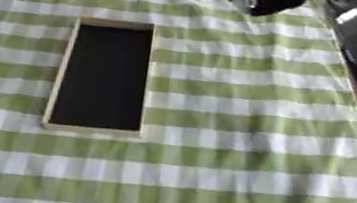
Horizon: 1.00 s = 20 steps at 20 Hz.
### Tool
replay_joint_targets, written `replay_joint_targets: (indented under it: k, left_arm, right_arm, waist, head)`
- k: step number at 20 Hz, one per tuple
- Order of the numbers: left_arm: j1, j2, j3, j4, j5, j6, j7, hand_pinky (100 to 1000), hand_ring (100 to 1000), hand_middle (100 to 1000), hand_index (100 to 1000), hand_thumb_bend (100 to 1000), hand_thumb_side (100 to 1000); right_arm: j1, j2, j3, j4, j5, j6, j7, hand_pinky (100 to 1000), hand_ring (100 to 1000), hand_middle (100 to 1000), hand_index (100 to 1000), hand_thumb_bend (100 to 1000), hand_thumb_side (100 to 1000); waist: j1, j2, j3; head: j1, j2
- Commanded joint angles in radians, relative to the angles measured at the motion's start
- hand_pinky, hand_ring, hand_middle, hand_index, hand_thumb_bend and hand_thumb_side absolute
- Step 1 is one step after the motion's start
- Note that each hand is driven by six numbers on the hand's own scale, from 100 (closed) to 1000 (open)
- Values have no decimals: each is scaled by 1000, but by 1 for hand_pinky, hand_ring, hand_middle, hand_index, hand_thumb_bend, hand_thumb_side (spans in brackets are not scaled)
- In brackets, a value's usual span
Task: Pick up objects on the table and place them in the box.
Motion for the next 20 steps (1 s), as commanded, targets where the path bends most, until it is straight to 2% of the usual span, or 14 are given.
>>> replay_joint_targets:
  k: [1, 6, 9, 20]
  left_arm:
    - [-9, 15, 5, -19, -6, -8, -3, 882, 846, 802, 954, 499, 743]
    - [-8, 17, 6, -19, -8, -12, -2, 882, 846, 802, 954, 499, 744]
    - [-10, 17, 4, -19, -7, -12, -5, 883, 846, 802, 954, 499, 744]
    - [-24, 5, -1, -19, -1, -13, -9, 884, 845, 800, 953, 498, 744]
  right_arm:
    - [-29, 73, 24, -25, 40, -12, 18, 865, 764, 628, 685, 100, 100]
    - [-15, 186, 61, 20, 131, -30, 14, 858, 756, 628, 685, 100, 100]
    - [-3, 233, 77, 54, 179, -44, 4, 857, 755, 628, 686, 100, 100]
    - [37, 347, 101, 212, 302, -63, -52, 854, 752, 627, 686, 100, 100]
  waist:
    - [1, -26, 4]
    - [0, -19, 7]
    - [1, -15, 8]
    - [1, 1, 12]
  head:
    - [-10, 9]
    - [-22, 29]
    - [-32, 29]
    - [-64, 18]
